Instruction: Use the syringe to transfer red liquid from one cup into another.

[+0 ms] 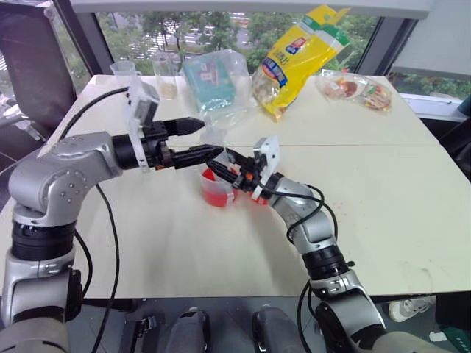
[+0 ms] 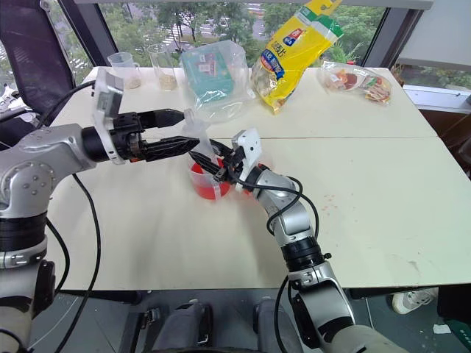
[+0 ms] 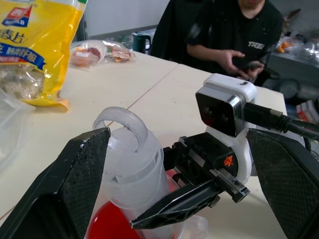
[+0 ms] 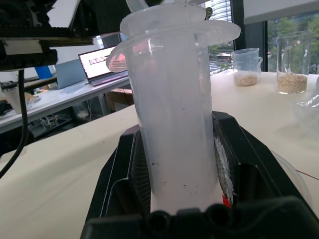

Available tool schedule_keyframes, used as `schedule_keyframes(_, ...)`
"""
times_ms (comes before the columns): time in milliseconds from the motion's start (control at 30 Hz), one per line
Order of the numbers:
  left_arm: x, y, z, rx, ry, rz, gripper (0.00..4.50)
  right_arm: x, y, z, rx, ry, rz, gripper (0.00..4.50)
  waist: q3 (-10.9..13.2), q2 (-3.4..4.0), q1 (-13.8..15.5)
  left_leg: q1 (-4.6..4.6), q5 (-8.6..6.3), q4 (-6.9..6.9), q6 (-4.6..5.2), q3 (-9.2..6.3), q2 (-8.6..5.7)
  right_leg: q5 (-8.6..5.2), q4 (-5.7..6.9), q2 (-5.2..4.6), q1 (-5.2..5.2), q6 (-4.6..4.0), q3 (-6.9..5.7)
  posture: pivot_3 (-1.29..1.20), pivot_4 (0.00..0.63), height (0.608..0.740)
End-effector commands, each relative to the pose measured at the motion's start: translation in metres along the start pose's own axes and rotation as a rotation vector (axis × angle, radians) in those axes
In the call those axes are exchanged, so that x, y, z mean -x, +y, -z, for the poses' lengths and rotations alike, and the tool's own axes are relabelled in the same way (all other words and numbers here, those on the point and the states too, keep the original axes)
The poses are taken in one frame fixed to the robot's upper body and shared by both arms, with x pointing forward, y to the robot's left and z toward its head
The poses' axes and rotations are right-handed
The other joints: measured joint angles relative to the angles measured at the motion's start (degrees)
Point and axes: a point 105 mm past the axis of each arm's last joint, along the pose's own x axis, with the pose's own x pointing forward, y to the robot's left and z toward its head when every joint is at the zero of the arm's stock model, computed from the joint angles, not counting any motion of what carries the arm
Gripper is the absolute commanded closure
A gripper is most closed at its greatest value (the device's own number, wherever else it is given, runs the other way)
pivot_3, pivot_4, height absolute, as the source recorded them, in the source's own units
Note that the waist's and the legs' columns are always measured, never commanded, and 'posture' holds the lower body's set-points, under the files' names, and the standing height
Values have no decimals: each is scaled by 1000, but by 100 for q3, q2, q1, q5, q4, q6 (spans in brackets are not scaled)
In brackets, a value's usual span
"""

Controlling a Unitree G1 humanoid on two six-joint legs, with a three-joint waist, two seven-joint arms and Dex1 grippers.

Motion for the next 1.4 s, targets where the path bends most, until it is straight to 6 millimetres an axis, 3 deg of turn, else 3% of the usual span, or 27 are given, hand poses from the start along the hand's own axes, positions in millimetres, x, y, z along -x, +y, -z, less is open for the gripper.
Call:
schedule_keyframes(33,-3,-5,-13,-39,-35,26,0,-1,3,-9,31,-27,-22,3142,0,0,3,0,0,0,0,0,0,0,0,0,0,0,0,0,150,740)
schedule_keyframes(233,-14,-5,-10,-14,-53,45,0,-2,3,-8,36,-21,-28,3142,0,0,6,0,0,0,0,0,0,0,0,-1,1,0,0,0,150,740)
schedule_keyframes(267,-16,-4,-9,-13,-55,43,255,-2,3,-8,37,-19,-29,3142,0,0,6,0,0,1,0,0,0,0,0,-1,1,0,0,0,150,740)
schedule_keyframes(367,-19,-1,-9,-8,-69,35,1313,-2,3,-8,37,-16,-29,3142,0,0,4,0,0,1,0,0,0,0,0,0,1,0,0,0,150,740)
schedule_keyframes(567,-21,3,-13,-12,-90,20,4398,-2,5,-6,37,-6,-43,3142,0,0,2,0,0,1,0,0,0,0,0,0,0,0,0,0,150,740)
schedule_keyframes(1400,9,28,-70,-169,-196,-142,4458,2,16,26,3,167,-165,3142,0,0,1,0,0,2,0,0,0,0,1,0,0,0,0,0,150,740)
